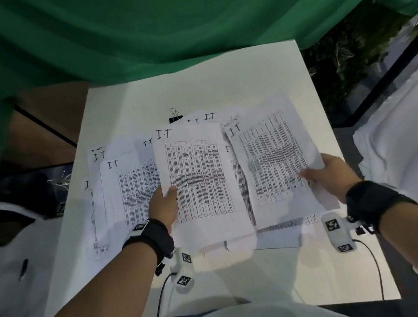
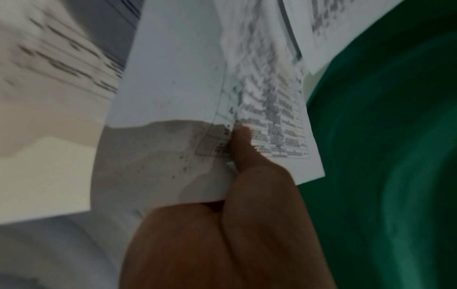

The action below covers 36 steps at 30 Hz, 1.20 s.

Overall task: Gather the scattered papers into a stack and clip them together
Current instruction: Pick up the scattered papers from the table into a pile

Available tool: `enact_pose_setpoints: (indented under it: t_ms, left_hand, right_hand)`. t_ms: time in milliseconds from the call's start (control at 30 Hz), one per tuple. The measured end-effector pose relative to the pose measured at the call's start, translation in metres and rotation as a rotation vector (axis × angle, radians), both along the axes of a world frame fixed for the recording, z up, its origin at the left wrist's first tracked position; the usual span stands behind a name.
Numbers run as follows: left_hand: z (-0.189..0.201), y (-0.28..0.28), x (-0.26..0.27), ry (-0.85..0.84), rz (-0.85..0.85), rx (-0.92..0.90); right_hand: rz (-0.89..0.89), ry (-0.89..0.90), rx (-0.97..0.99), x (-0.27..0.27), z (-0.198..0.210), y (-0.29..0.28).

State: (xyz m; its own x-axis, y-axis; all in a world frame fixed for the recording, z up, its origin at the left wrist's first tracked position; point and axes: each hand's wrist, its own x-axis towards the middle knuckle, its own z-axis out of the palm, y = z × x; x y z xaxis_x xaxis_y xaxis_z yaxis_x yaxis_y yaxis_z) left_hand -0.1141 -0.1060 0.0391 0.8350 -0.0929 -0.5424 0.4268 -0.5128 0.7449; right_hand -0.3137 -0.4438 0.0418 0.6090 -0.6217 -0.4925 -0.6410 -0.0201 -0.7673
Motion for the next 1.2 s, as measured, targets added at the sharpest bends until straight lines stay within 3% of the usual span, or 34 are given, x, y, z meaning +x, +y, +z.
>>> enact_pose_setpoints:
  t_ms: [133,267,500,667,867,967,1067,1200]
  left_hand:
    - [0.001,-0.001,0.001,-0.006,0.013,0.009]
    - [-0.002,-0.003,0.002,0.049,0.026,-0.028]
    - [0.010,-0.009,0.011,0.179,0.039,-0.263]
    - [0.008,0.002,0.022,0.129,-0.027,-0.382]
    - [0.004,0.036,0.037,0.087,-0.057,-0.267]
    - [0.000,0.061,0.049,0.087,-0.075,-0.208]
    - [-0.005,0.083,0.060,0.098,-0.141,-0.117]
    - [-0.014,0.111,0.077,0.126,-0.132,0.025]
  right_hand:
    - [0.046,-0.145,0.149,0.012,0.030,-0.013]
    - [0.117,-0.181,0.253,0.028,0.037,0.002]
    - [0.259,-0.047,0.230,0.057,0.025,0.069]
    - [0.263,0.037,0.230,0.077,0.013,0.118]
    - [0.086,0.011,0.405,0.098,0.004,0.155]
    - [0.090,-0.014,0.450,0.107,0.005,0.171]
    - [0.139,-0.002,0.457,0.116,0.003,0.189]
    - [0.050,-0.001,0.393,0.129,-0.010,0.211]
